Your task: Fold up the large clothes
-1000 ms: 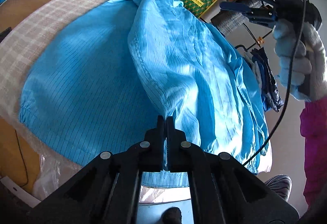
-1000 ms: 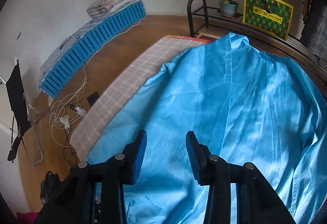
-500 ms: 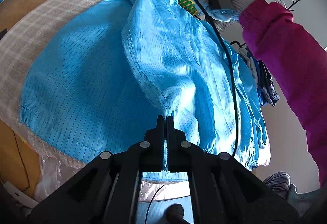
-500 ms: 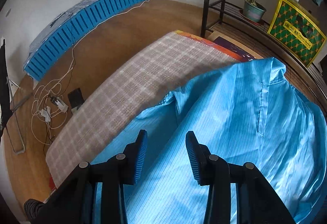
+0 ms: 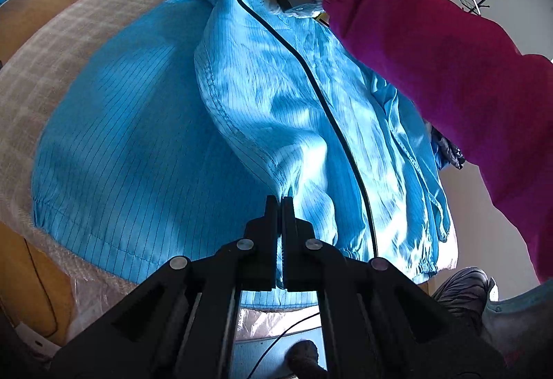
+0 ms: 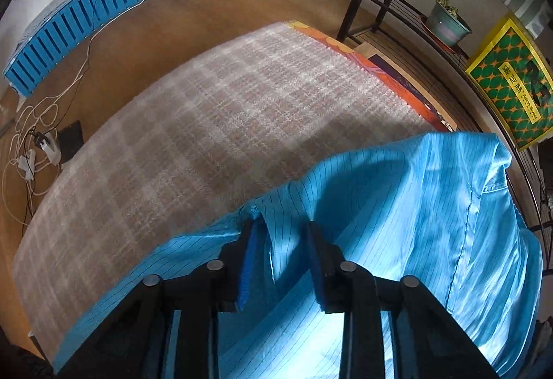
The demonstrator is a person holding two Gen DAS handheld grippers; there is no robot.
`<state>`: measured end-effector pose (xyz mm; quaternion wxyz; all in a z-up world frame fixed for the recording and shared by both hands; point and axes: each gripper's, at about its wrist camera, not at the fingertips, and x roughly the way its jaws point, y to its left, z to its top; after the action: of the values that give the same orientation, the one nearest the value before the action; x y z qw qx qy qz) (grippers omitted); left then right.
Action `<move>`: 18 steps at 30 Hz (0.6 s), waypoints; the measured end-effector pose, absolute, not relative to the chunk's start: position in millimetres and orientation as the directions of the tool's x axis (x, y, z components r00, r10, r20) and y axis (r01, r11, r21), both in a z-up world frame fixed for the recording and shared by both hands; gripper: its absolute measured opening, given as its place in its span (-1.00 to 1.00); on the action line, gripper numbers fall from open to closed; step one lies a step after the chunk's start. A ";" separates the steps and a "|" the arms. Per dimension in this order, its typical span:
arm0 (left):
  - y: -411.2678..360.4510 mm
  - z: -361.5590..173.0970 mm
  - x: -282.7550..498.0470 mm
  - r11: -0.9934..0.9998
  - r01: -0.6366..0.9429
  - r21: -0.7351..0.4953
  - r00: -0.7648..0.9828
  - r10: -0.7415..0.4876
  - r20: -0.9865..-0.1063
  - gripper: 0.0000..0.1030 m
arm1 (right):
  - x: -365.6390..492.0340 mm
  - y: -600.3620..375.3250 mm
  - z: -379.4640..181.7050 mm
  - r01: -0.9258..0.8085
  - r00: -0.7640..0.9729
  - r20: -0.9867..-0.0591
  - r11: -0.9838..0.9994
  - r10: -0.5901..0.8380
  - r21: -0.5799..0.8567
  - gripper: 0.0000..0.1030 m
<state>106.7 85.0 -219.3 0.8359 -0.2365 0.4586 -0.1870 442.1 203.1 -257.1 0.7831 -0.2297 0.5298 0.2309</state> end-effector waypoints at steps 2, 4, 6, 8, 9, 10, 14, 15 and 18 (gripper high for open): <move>90.3 -216.8 103.5 0.822 0.098 -0.561 0.510 -0.525 -0.681 -1.00 | 448.0 204.9 -253.0 -0.597 0.331 -0.935 0.796 0.128 -0.103 -1.00; 99.7 -212.1 97.6 0.843 0.098 -0.528 0.520 -0.496 -0.695 -1.00 | 456.9 206.3 -243.1 -0.581 0.338 -0.929 0.811 0.154 -0.077 -1.00; 114.5 -208.3 94.4 0.871 0.078 -0.485 0.532 -0.448 -0.718 -1.00 | 467.0 206.1 -231.8 -0.550 0.343 -0.920 0.835 0.187 -0.036 -1.00; 135.7 -206.2 93.5 0.896 0.031 -0.444 0.546 -0.387 -0.743 -1.00 | 476.9 208.2 -225.2 -0.520 0.346 -0.914 0.854 0.213 0.003 -1.00; 146.7 -206.2 94.1 0.907 0.003 -0.421 0.554 -0.352 -0.754 -1.00 | 480.0 210.2 -224.8 -0.511 0.346 -0.913 0.859 0.217 0.010 -1.00; 157.2 -207.0 95.3 0.918 -0.027 -0.395 0.561 -0.313 -0.766 -1.00 | 481.6 213.9 -226.2 -0.513 0.345 -0.912 0.858 0.221 0.015 -1.00; 192.2 -219.4 103.0 0.924 -0.135 -0.357 0.553 -0.228 -0.801 -1.00 | 476.5 231.1 -245.1 -0.562 0.313 -0.933 0.826 0.178 -0.031 -0.48; 196.3 -222.0 103.3 0.923 -0.148 -0.354 0.548 -0.221 -0.807 -1.00 | 472.3 230.9 -245.2 -0.574 0.321 -0.930 0.818 0.182 -0.038 -0.36; 194.2 -223.9 97.0 0.927 -0.126 -0.353 0.538 -0.235 -0.809 -1.00 | 465.1 217.6 -235.7 -0.588 0.313 -0.918 0.809 0.242 0.012 -0.28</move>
<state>97.0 194.2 -223.9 0.8565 -0.1882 0.4795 -0.0320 465.1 217.6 -235.7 0.7933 -0.1651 0.5245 0.2615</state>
